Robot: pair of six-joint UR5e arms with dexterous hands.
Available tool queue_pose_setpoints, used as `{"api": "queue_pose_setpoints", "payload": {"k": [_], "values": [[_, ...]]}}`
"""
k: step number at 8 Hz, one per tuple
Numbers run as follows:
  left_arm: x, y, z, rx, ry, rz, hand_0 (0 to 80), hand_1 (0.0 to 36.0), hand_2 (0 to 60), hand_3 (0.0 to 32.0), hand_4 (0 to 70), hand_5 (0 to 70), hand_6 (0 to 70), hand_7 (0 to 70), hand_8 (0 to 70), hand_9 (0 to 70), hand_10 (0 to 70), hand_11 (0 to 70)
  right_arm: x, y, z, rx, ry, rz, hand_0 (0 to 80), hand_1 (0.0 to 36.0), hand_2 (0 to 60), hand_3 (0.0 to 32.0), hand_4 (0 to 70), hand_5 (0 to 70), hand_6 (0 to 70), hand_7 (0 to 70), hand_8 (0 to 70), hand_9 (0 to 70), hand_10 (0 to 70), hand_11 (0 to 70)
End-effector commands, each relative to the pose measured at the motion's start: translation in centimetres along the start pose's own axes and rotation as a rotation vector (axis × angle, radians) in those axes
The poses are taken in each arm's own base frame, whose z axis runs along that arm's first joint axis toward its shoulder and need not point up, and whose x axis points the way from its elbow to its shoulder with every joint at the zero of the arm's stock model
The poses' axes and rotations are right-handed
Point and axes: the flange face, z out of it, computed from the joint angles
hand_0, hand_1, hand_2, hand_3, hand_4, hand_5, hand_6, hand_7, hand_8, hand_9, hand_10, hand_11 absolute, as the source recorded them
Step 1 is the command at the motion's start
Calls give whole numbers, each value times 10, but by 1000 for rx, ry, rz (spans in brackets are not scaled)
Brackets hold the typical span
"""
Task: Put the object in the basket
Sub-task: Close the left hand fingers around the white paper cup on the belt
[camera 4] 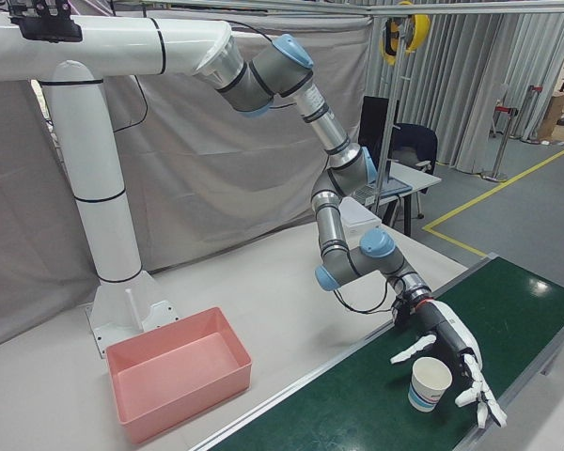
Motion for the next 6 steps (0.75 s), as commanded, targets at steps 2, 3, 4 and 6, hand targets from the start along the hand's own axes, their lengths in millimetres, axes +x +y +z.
{"api": "queue_pose_setpoints", "payload": {"k": [2,3,4,6], "values": [[0,-1,0,2,0,1,635,242,2,0,178,380,80,76,133,195,0,24,0,0,0,0,0,0,0,0,0,0,0,0,0,0,0,0,0,0],[0,-1,0,2,0,2,649,250,10,0,173,390,80,78,133,196,0,24,0,0,0,0,0,2,0,0,0,0,0,0,0,0,0,0,0,0],[1,-1,0,4,0,3,775,292,77,0,183,467,80,84,138,203,4,35,0,0,0,0,0,0,0,0,0,0,0,0,0,0,0,0,0,0],[4,-3,0,8,3,5,681,289,218,0,301,700,74,82,128,190,12,41,0,0,0,0,0,0,0,0,0,0,0,0,0,0,0,0,0,0]]}}
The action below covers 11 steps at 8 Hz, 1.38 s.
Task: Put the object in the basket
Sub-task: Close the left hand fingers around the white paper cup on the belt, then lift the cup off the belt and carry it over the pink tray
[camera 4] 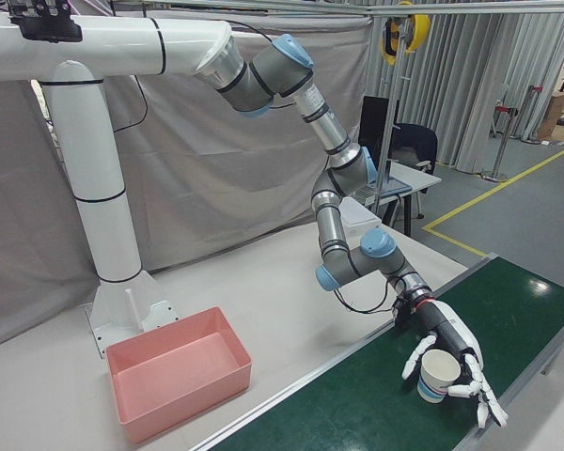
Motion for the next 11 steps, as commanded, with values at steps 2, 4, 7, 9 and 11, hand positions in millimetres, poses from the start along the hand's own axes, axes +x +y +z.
{"api": "queue_pose_setpoints", "payload": {"k": [2,4,7,9,11], "values": [[9,-2,-1,8,9,-2,635,265,193,0,300,700,76,86,128,192,8,34,0,1,0,-2,0,0,0,0,0,0,0,0,0,0,0,0,0,0],[30,15,-2,1,24,-1,634,266,191,0,275,700,72,86,125,189,3,27,0,1,0,-2,0,0,0,0,0,0,0,0,0,0,0,0,0,0],[66,77,-12,-49,52,-6,634,266,185,0,256,700,70,87,125,189,2,25,0,1,0,-2,0,0,0,0,0,0,0,0,0,0,0,0,0,0],[81,136,-32,-97,33,-15,634,269,196,0,249,700,71,88,125,188,1,24,0,1,0,-2,0,0,0,0,0,0,0,0,0,0,0,0,0,0],[76,181,-50,-157,-40,37,636,272,202,0,249,700,69,88,123,186,0,23,0,1,0,-2,0,1,0,0,0,0,0,0,0,0,0,0,0,0]]}}
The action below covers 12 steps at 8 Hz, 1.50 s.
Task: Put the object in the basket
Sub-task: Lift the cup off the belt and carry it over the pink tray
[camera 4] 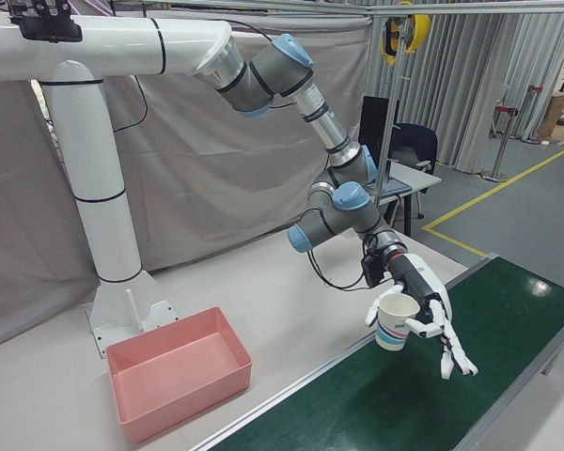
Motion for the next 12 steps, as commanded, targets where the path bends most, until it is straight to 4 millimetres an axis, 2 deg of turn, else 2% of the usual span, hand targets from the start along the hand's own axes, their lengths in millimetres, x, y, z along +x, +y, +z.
{"api": "queue_pose_setpoints", "payload": {"k": [1,2,4,7,8,9,10,12], "values": [[-14,84,-24,-105,-95,17,632,272,209,0,241,700,68,87,120,182,1,25,0,0,0,0,0,0,0,0,0,0,0,0,0,0,0,0,0,0],[-31,116,-36,-140,-142,-2,641,274,198,0,243,700,68,87,122,185,2,27,0,-1,0,2,0,0,0,0,0,0,0,0,0,0,0,0,0,0],[-65,155,-56,-187,-223,33,646,274,192,0,255,700,68,88,121,184,3,27,0,-1,0,2,0,0,0,0,0,0,0,0,0,0,0,0,0,0],[-143,206,-78,-274,-360,9,706,272,145,0,262,700,68,89,125,189,5,32,0,-1,0,2,0,0,0,0,0,0,0,0,0,0,0,0,0,0],[-162,217,-87,-272,-365,-1,673,271,162,0,260,700,62,82,121,184,7,34,0,-1,0,2,0,0,0,0,0,0,0,0,0,0,0,0,0,0],[-162,223,-92,-274,-352,-10,643,268,168,0,245,700,41,58,93,146,6,32,0,-1,0,2,0,0,0,0,0,0,0,0,0,0,0,0,0,0],[-164,230,-96,-285,-355,-21,668,268,144,0,259,700,32,45,73,118,2,28,0,-1,0,2,0,0,0,0,0,0,0,0,0,0,0,0,0,0],[-180,239,-106,-304,-388,-12,706,264,95,0,267,700,22,44,67,109,4,31,0,-1,0,2,0,0,0,0,0,0,0,0,0,0,0,0,0,0]]}}
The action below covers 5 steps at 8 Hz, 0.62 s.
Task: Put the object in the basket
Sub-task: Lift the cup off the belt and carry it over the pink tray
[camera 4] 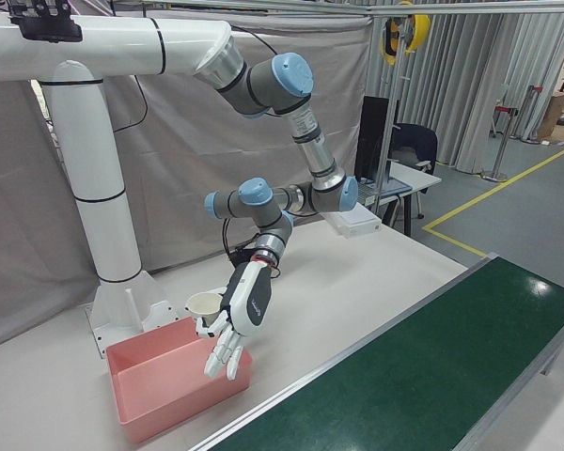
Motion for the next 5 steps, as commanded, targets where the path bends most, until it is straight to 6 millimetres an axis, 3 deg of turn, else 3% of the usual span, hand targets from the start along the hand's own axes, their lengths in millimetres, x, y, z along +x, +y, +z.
{"api": "queue_pose_setpoints", "payload": {"k": [1,3,4,5], "values": [[-27,15,-2,-23,-46,0,704,260,76,0,261,700,18,44,66,108,5,32,0,0,0,0,0,0,0,0,0,0,0,0,0,0,0,0,0,0],[-35,18,-3,-27,-63,-1,675,254,66,0,230,700,21,45,70,114,11,40,0,0,0,0,0,0,0,0,0,0,0,0,0,0,0,0,0,0],[-37,15,-6,-22,-71,1,635,232,10,0,208,700,20,41,69,114,14,43,1,-1,0,1,2,0,0,0,0,0,0,0,0,0,0,0,0,0],[-41,9,-12,-8,-84,10,619,216,0,0,208,700,21,37,71,117,15,43,1,-1,0,1,2,0,0,0,0,0,0,0,0,0,0,0,0,0]]}}
